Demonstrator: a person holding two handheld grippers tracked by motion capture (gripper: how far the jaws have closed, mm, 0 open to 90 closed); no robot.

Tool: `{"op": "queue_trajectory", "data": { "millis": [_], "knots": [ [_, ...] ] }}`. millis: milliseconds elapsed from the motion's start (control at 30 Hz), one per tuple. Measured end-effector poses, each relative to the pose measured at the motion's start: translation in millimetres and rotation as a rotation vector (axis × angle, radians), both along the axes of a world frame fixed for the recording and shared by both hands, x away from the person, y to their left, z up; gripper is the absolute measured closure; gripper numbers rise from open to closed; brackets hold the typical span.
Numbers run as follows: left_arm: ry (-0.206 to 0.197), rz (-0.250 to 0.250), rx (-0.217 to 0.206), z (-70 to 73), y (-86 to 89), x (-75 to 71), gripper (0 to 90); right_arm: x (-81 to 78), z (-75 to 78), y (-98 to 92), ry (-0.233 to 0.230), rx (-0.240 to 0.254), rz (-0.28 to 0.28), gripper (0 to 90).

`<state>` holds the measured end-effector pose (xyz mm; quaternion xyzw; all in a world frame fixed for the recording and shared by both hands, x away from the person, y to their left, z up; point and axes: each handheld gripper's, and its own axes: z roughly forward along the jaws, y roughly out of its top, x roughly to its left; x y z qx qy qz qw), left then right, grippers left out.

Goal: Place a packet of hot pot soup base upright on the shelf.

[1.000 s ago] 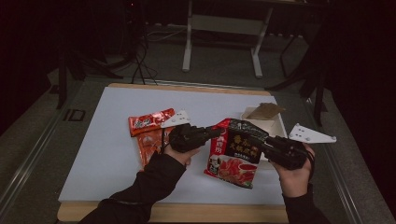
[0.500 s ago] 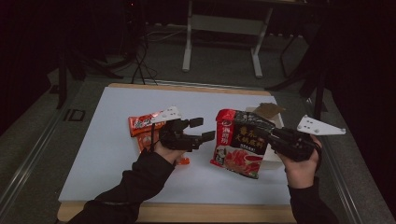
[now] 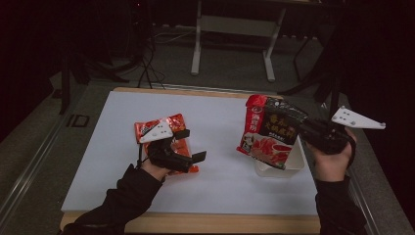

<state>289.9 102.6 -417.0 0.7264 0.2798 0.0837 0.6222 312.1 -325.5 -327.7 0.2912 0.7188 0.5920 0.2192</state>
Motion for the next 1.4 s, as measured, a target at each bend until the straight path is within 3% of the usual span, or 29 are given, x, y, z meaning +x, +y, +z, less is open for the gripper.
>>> {"op": "queue_trajectory", "data": {
  "millis": [67, 133, 267, 433, 600, 800, 1033, 1167, 1400],
  "knots": [
    [-0.034, 0.008, 0.017, -4.1, 4.5, -4.8, 1.4, 3.6, 2.2, -4.1, -0.017, -0.004, -0.007, 76.8],
    [-0.040, 0.024, 0.023, -8.0, 9.3, -8.4, 1.5, 7.7, 3.7, -8.0, -0.021, -0.006, -0.015, 76.7],
    [-0.021, 0.028, 0.005, -14.9, 20.1, -13.3, 1.5, 16.7, 3.8, -15.1, -0.016, -0.007, -0.050, 76.6],
    [-0.003, 0.040, 0.023, -24.4, 32.9, -20.3, 1.5, 29.7, 0.6, -23.8, 0.006, -0.026, -0.040, 76.8],
    [0.019, 0.036, 0.016, -36.0, 40.9, -27.0, 1.5, 42.0, -5.6, -30.5, 0.031, -0.035, -0.048, 76.9],
    [0.036, 0.038, -0.006, -49.8, 46.0, -32.5, 1.5, 53.8, -11.6, -34.0, 0.001, -0.067, -0.070, 76.8],
    [0.029, 0.055, 0.013, -66.9, 48.6, -31.4, 1.5, 66.7, -20.4, -40.7, -0.092, -0.095, -0.069, 76.5],
    [0.035, 0.065, 0.010, -70.1, 50.5, -31.3, 1.5, 73.6, -25.3, -42.5, -0.086, -0.102, -0.085, 76.5],
    [0.024, 0.063, 0.008, -71.7, 52.4, -33.1, 1.5, 89.1, -33.6, -39.7, -0.154, -0.178, -0.056, 76.3]
  ]
}}
